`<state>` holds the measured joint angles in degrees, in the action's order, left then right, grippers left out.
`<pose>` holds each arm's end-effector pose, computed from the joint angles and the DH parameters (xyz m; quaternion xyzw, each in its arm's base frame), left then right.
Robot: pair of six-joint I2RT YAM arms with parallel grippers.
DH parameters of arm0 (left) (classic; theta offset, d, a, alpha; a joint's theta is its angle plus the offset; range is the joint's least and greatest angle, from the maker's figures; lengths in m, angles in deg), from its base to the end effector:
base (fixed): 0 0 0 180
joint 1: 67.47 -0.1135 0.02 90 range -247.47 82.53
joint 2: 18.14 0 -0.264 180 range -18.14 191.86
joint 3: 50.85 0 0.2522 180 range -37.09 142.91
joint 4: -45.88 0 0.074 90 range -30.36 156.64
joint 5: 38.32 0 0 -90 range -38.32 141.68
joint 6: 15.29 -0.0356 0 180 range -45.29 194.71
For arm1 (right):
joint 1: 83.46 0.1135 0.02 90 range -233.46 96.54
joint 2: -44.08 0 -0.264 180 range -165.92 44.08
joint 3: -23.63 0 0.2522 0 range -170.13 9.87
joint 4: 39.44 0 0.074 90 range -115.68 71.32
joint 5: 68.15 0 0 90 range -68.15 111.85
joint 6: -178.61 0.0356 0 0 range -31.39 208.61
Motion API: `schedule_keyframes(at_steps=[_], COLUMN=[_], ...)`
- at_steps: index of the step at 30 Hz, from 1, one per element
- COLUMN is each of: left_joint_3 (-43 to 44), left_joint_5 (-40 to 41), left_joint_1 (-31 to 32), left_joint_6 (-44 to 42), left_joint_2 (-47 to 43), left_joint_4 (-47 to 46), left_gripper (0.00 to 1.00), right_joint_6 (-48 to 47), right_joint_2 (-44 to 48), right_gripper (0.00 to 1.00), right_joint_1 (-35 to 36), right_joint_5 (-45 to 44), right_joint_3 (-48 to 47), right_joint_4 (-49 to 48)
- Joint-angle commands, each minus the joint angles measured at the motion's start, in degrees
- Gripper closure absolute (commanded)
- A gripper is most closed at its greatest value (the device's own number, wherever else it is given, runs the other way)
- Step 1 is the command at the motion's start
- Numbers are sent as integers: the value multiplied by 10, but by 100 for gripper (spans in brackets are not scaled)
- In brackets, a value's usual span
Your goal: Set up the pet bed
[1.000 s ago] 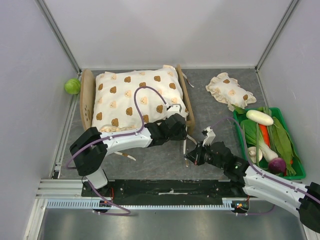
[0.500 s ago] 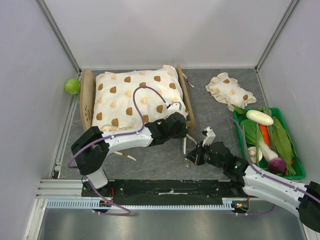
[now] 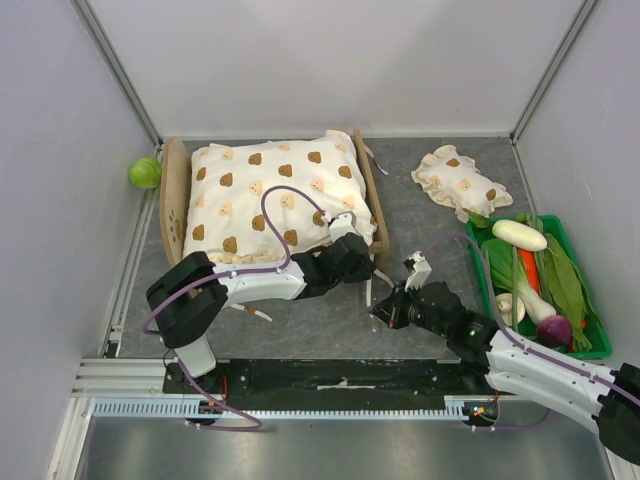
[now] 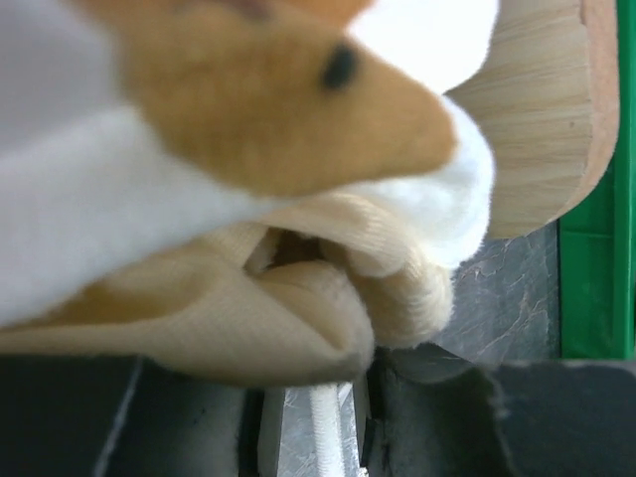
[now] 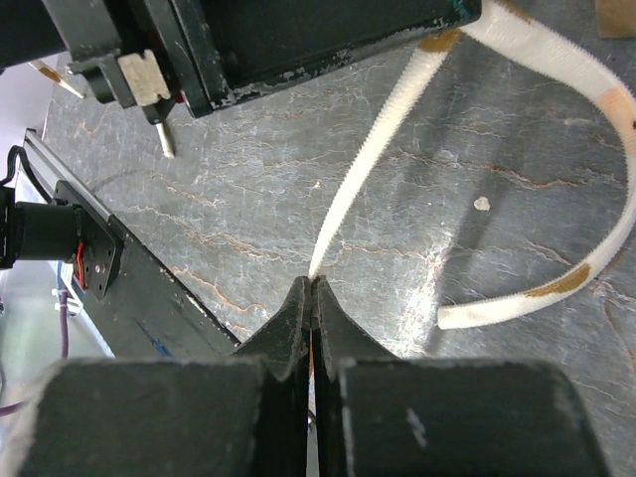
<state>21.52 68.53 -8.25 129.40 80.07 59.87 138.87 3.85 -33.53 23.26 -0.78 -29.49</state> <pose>0.1970 -0.3106 0.1956 -0.0267 0.8977 -0.2792 0.3399 0.1022 0.1228 0.1676 -0.0041 0.8469 0.4145 0.3330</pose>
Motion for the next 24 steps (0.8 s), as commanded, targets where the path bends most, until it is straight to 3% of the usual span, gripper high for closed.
schedule_keyframes(at_steps=[1,10,21,24], left_joint_3=[-17,-42,-29,-28], left_joint_5=[40,46,35,34], left_joint_1=[2,3,3,3], left_joint_6=[41,33,-1,-6], left_joint_2=[-5,-47,-84,-86], left_joint_4=[-59,-52,-7,-6], left_gripper=[68,84,84,90], right_joint_6=[-12,-5,-19,-20], right_joint_2=[4,-5,-30,-28], right_gripper=[100,100,100,100], right_joint_1=[3,2,2,2], right_joint_5=[-10,-27,-40,-41], right_joint_3=[-22,-16,-37,-38], right_joint_4=[0,10,15,15])
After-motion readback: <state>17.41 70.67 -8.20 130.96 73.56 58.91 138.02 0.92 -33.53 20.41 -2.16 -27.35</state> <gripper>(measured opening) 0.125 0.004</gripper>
